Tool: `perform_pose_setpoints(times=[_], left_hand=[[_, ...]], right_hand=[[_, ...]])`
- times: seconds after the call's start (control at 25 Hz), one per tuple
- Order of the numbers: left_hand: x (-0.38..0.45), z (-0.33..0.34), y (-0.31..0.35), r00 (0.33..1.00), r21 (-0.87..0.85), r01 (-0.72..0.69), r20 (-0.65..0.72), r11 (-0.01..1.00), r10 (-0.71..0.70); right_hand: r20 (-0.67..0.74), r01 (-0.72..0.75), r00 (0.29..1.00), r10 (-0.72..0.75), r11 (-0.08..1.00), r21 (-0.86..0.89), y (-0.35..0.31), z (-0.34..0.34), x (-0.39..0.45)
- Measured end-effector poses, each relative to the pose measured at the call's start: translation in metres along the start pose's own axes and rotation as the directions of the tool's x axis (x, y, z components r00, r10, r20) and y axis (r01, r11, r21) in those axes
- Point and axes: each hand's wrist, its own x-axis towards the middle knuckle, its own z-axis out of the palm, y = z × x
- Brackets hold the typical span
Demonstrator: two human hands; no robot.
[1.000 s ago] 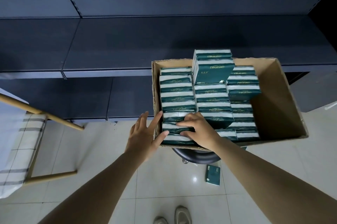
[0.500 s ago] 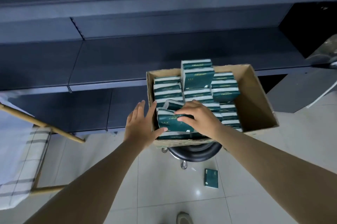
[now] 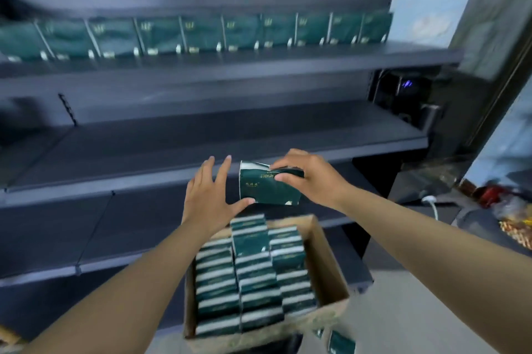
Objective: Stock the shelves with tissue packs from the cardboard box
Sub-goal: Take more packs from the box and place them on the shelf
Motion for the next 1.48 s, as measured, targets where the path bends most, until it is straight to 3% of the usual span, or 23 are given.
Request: perform_pose_setpoints(times=[0.24, 0.56, 0.92, 1.24, 1.36, 1.48], left_hand=[[0.089, -0.057, 0.103, 0.958, 0.016, -0.083, -0.275, 0.996, 0.084], [0.216, -0.088, 0.135, 0.921, 0.078, -0.100, -0.371, 0.992, 0.122], [0.367, -0.047, 0.091, 0.944, 0.137, -0.047, -0.317, 0.989, 0.089], [0.446, -0.015, 0.052, 0.940, 0.259, 0.084, -0.340, 0.962, 0.009], [0.464, -0.009, 0.041, 0.930, 0.259, 0.109, -0.367, 0.960, -0.006], [0.474, -0.005, 0.033, 0.920, 0.269, 0.082, -0.391, 0.960, 0.031]], right_hand=[[-0.137, 0.135, 0.979, -0.150, 0.984, -0.112, 0.011, -0.142, 0.040], [-0.279, 0.197, 0.930, -0.239, 0.965, -0.171, 0.046, -0.223, 0.137], [-0.377, 0.131, 0.908, -0.186, 0.977, -0.166, 0.124, -0.207, 0.281], [-0.251, 0.136, 0.949, -0.188, 0.968, -0.211, 0.187, -0.165, 0.411], [-0.129, 0.158, 0.967, -0.221, 0.912, -0.378, 0.204, -0.149, 0.426], [-0.131, 0.168, 0.959, -0.251, 0.876, -0.452, 0.215, -0.140, 0.431]])
